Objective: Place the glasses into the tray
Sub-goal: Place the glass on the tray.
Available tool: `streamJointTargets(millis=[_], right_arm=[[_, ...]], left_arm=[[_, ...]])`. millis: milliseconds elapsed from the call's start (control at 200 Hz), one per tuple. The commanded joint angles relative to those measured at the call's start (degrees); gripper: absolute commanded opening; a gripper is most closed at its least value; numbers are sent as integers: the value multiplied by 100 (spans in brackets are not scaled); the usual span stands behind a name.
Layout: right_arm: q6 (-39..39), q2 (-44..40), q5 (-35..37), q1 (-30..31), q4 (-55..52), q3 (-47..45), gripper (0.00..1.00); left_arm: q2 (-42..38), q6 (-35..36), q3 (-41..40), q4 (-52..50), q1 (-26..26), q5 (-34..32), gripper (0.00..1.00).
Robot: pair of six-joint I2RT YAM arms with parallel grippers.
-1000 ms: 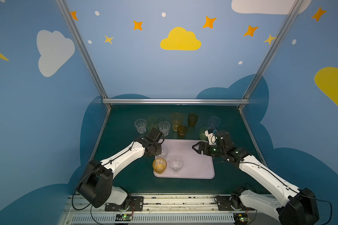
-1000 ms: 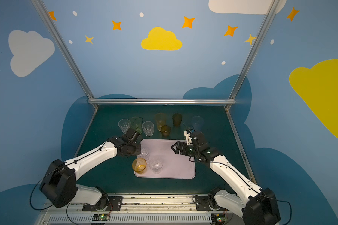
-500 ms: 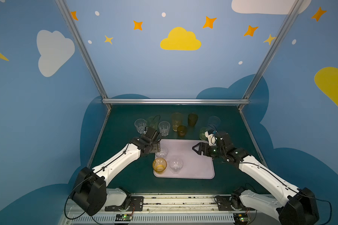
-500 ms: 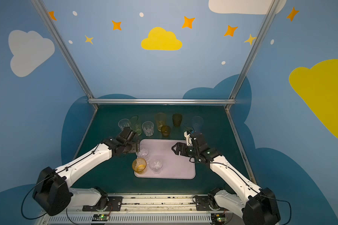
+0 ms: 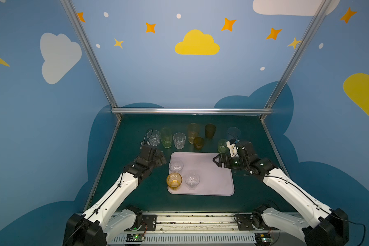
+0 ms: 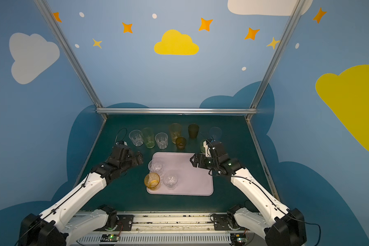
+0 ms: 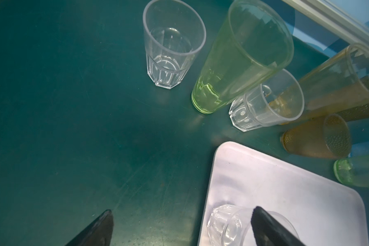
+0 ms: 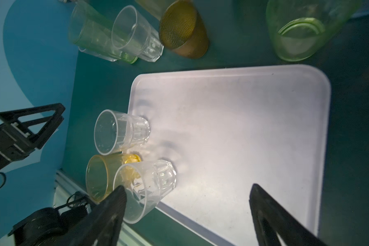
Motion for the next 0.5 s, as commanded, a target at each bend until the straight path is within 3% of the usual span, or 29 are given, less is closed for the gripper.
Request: streamJointTargets(millis=[0,280,496], right_arm=[[-238,-77,664,-38,-625,395,90],[-317,482,1108,-140,-1061,1126,90],[-373,1154,1170,-163,-1384,1703,90]], left_arm=[[-253,-216,-123,213,32,136,100],[-880,-379,-752,771,39,320,100],[-715,-322,-780,1010,41,596,100]])
